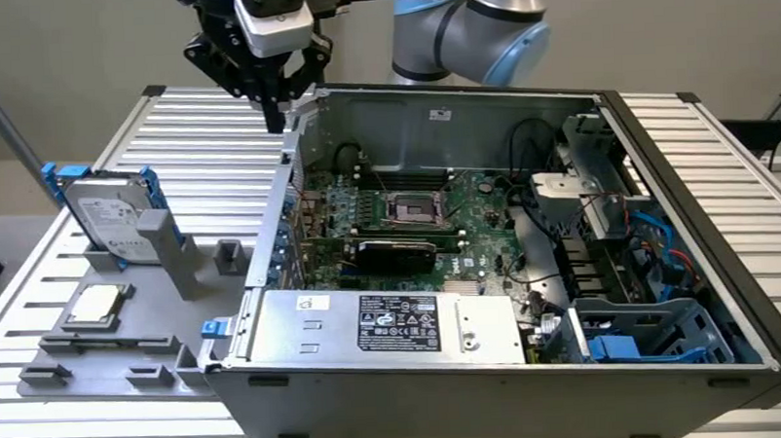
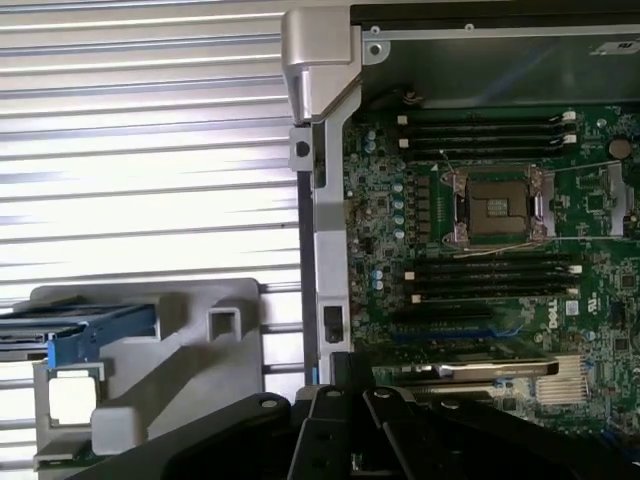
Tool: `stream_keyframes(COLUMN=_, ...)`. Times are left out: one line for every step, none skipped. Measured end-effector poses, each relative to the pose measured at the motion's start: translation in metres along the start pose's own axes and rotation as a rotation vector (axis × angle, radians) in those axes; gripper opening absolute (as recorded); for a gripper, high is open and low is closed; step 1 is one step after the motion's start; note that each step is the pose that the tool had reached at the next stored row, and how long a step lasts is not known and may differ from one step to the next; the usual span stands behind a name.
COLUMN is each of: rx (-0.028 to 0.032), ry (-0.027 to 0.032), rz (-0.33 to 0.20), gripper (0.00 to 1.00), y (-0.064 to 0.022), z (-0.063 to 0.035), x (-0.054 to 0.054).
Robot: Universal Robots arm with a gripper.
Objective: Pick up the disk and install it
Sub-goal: 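Reach for the disk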
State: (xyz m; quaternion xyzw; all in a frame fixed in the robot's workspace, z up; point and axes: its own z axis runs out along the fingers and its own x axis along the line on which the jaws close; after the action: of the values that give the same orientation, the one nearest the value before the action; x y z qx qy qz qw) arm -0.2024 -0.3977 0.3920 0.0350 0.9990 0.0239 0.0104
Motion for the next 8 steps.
stream_keyframes(rx=0.0, ry=0.0, rz=0.0, gripper=0.11, y=-0.0001, z=0.0, x=0.005)
stream_keyframes(rx=0.0, ry=0.0, rz=0.0, gripper=0.11, y=-0.0003, z=0.0001, x=0.009)
stream_keyframes(rx=0.0, ry=0.0, rz=0.0, gripper=0.11, y=-0.0004, z=0.0001, x=0.014)
stream_keyframes(rx=0.0, ry=0.0, rz=0.0, gripper=0.11, y=-0.0005, z=0.0002, x=0.018)
stream_keyframes(rx=0.0001, ry=0.0001, rz=0.0, gripper=0.11, y=-0.0005, z=0.0002, x=0.023)
stream_keyframes(rx=0.0001, ry=0.0, rz=0.0, gripper=0.11, y=-0.0006, z=0.0002, x=0.027)
stream_keyframes(rx=0.0001, ry=0.0001, rz=0.0, gripper=0.11, y=-0.0007, z=0.0003, x=0.032)
stream_keyframes(rx=0.0, ry=0.0, rz=0.0, gripper=0.11, y=-0.0008, z=0.0003, x=0.036)
